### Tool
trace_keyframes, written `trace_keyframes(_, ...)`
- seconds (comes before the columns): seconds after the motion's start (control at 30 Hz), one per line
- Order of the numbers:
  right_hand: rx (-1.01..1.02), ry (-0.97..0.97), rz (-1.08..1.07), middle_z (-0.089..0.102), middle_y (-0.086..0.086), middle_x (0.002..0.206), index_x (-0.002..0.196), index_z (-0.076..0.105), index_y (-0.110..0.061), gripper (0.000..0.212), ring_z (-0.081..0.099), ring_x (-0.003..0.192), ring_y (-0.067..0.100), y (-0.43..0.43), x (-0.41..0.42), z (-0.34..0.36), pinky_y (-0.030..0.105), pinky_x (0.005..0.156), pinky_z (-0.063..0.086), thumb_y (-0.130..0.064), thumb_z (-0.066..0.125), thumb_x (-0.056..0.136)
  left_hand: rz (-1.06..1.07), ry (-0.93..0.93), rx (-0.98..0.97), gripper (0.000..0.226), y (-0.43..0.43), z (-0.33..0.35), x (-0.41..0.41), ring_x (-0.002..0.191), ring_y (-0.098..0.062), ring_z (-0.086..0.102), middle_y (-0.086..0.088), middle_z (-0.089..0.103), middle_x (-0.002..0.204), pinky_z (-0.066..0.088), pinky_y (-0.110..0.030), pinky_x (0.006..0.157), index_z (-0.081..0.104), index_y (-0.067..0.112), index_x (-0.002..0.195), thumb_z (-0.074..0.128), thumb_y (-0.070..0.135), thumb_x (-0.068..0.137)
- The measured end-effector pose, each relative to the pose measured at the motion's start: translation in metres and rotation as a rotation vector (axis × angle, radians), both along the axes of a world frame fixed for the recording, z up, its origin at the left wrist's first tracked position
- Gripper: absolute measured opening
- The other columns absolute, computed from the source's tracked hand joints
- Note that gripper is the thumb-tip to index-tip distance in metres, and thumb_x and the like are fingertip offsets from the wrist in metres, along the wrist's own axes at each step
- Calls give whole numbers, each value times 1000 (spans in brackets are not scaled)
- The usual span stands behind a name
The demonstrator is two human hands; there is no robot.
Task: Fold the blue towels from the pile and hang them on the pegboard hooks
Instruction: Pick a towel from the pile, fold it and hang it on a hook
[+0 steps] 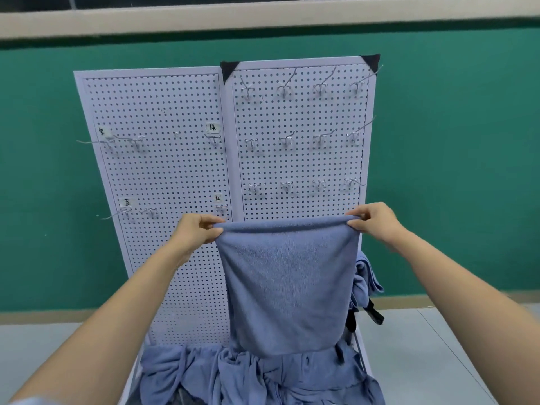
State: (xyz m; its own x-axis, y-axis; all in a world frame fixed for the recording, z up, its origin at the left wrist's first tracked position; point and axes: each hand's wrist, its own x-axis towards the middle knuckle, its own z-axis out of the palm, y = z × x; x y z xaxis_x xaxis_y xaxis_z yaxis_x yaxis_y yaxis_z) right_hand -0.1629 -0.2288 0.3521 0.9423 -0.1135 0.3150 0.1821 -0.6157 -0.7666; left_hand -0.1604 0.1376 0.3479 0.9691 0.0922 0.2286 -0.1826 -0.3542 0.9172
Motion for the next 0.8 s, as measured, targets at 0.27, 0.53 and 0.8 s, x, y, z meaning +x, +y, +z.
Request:
trace_keyframes(0.27, 612, 146, 280, 58, 2, 78, 85, 60, -11, 16, 51, 73, 14, -1, 12, -32, 24, 68, 48, -24, 59, 94, -200, 184, -337, 20, 20, -33, 13, 85, -17, 57, -5, 64, 88, 46, -31, 87, 63, 7, 90, 50, 20, 98)
trace_keyframes(0.53, 638, 226, 76, 39, 2, 55, 72, 57, -8, 20, 33, 46, 10, 60, 13, -89, 19, 45, 32, -9, 61, 92, -24, 361, -655, 15, -57, -86, 14, 82, -25, 67, -14, 70, 90, 56, -32, 74, 66, -1, 97, 66, 12, 89)
trace_keyframes(0.8, 458, 182, 150, 60, 1, 68, 82, 66, -16, 10, 50, 54, 8, 108, 7, -120, 18, 52, 43, -8, 67, 87, -60, 313, -463, 6, -102, -113, 3, 59, -8, 65, 0, 70, 71, 54, -19, 56, 67, 9, 94, 66, 11, 89)
